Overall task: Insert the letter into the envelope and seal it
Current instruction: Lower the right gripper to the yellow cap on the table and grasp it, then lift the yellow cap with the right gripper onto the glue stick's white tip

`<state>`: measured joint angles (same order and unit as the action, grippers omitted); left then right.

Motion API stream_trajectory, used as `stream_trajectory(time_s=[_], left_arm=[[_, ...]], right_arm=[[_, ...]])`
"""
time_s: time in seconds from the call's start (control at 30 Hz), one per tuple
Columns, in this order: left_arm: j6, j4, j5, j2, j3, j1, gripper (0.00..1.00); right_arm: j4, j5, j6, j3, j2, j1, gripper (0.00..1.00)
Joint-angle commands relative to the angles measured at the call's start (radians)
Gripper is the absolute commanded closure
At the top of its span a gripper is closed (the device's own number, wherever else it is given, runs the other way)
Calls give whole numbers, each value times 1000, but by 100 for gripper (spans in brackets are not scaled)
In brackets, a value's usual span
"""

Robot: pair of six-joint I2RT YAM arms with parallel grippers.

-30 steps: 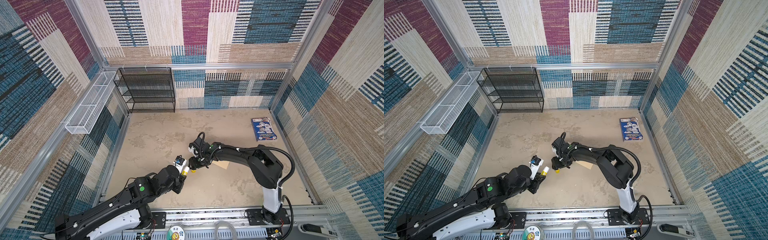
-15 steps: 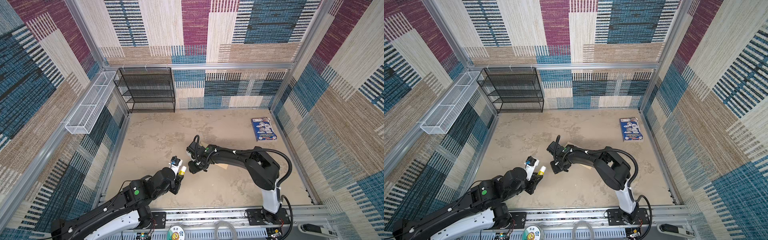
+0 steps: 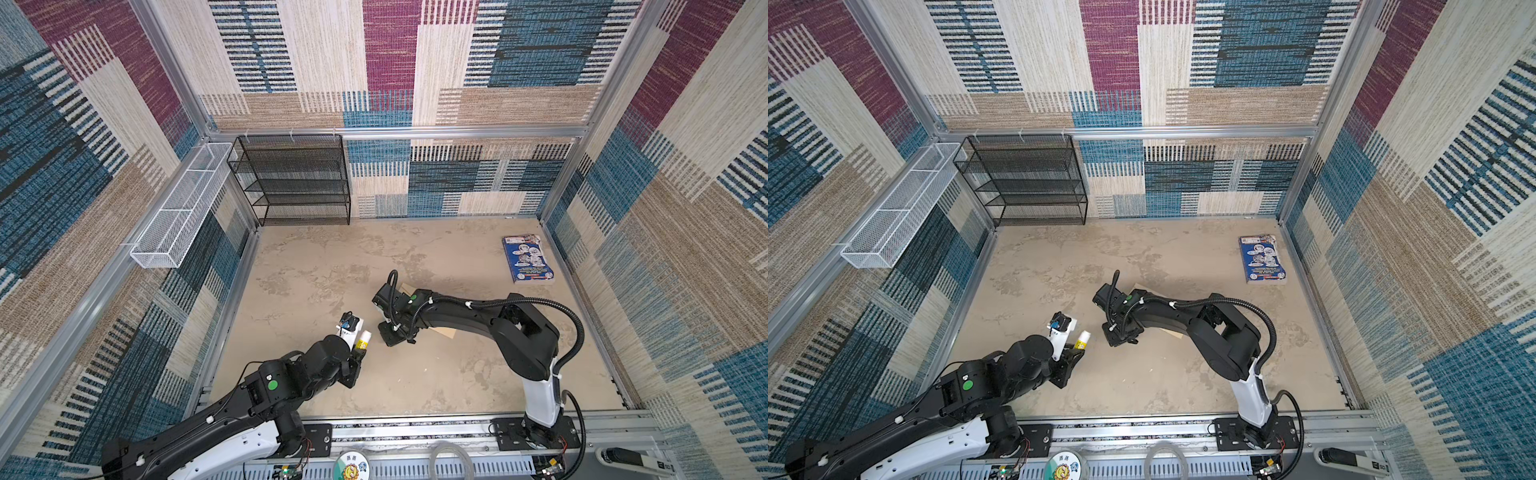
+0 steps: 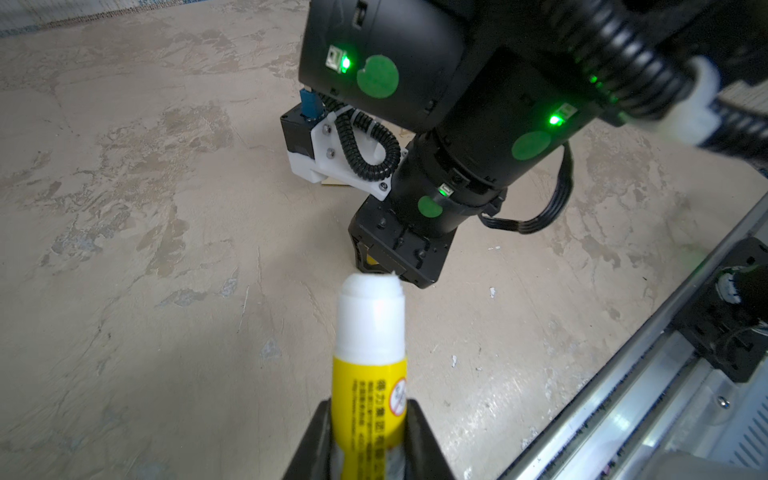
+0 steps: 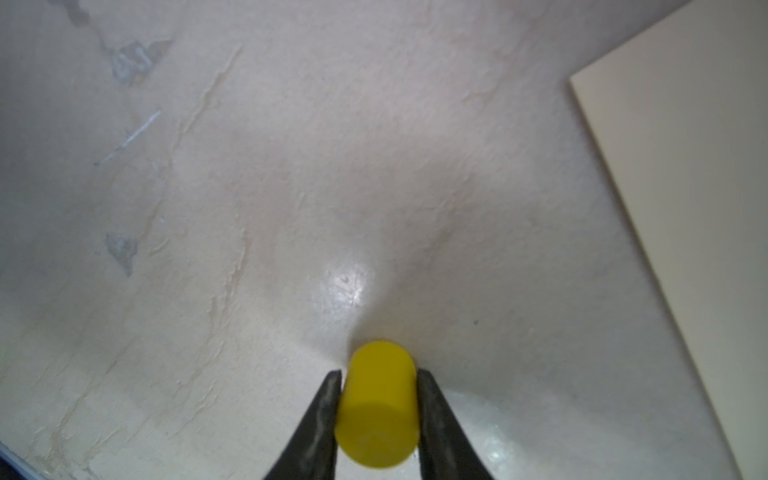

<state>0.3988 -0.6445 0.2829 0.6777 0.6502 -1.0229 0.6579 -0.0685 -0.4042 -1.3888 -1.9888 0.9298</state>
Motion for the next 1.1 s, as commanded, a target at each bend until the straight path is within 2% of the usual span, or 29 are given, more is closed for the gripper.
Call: stream_trajectory(time_s=[0.0,0.17,0.33,0.53,0.63,0.77,0.87,1.07], left_arm=[[11,-5,12,13,-3,1,100],[-5,9,4,65,13,-2,100],[-70,91,-16,133,28,-1,100],[-140,240,-110,287,55,0,100],[-175,343,-165,359,55,0,100],[-262,530,-306,393,22,0,100],[-318,566,-373,409,32,0,100],[-368,534,-368,424,62,1,100]], right_arm=[[-1,21,-10,-3,29,1,71],[-33,49,-13,52,127,-1,75],[-72,10,-13,169,296,-56,76],[-201,-225,0,406,617,-236,76],[-244,-370,10,476,747,-289,74],[-301,-538,-4,546,859,-333,73],[-331,-613,-11,579,905,-338,73],[-359,-667,-29,632,957,-338,73]])
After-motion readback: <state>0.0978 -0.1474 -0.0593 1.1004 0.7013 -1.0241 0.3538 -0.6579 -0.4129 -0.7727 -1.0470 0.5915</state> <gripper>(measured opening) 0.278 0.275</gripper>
